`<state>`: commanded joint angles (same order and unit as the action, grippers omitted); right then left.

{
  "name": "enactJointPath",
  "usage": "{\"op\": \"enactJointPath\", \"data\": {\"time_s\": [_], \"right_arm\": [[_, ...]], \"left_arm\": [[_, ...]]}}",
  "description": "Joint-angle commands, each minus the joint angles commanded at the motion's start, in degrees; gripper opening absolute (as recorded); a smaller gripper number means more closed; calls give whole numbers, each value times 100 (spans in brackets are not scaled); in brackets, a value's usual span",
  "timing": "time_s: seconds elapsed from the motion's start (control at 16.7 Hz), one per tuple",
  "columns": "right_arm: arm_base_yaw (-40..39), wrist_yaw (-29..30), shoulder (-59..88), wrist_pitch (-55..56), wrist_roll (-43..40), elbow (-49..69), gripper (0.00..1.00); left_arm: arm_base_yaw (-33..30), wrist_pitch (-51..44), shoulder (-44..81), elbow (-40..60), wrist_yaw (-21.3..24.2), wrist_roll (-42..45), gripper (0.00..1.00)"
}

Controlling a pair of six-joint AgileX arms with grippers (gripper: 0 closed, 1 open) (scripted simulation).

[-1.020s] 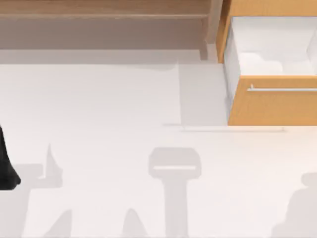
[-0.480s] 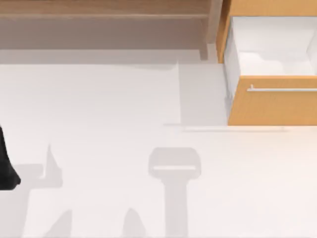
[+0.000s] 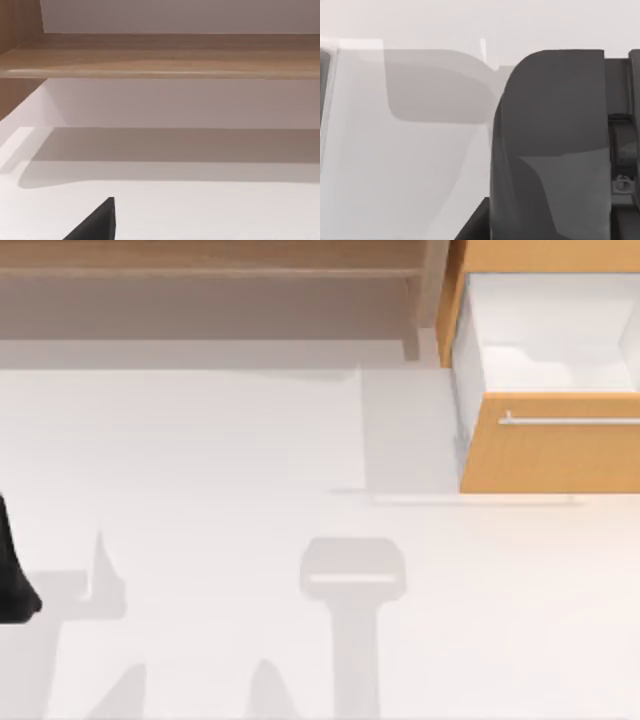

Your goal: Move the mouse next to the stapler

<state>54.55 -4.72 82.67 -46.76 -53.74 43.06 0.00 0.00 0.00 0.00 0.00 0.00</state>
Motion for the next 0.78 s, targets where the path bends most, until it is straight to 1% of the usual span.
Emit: {"op": "enactJointPath", "data": {"time_s": [0.78], "right_arm": [[-18, -7, -32, 342, 24, 35, 0]], "left_arm": [[0, 0, 0, 0, 0, 0, 100]]}}
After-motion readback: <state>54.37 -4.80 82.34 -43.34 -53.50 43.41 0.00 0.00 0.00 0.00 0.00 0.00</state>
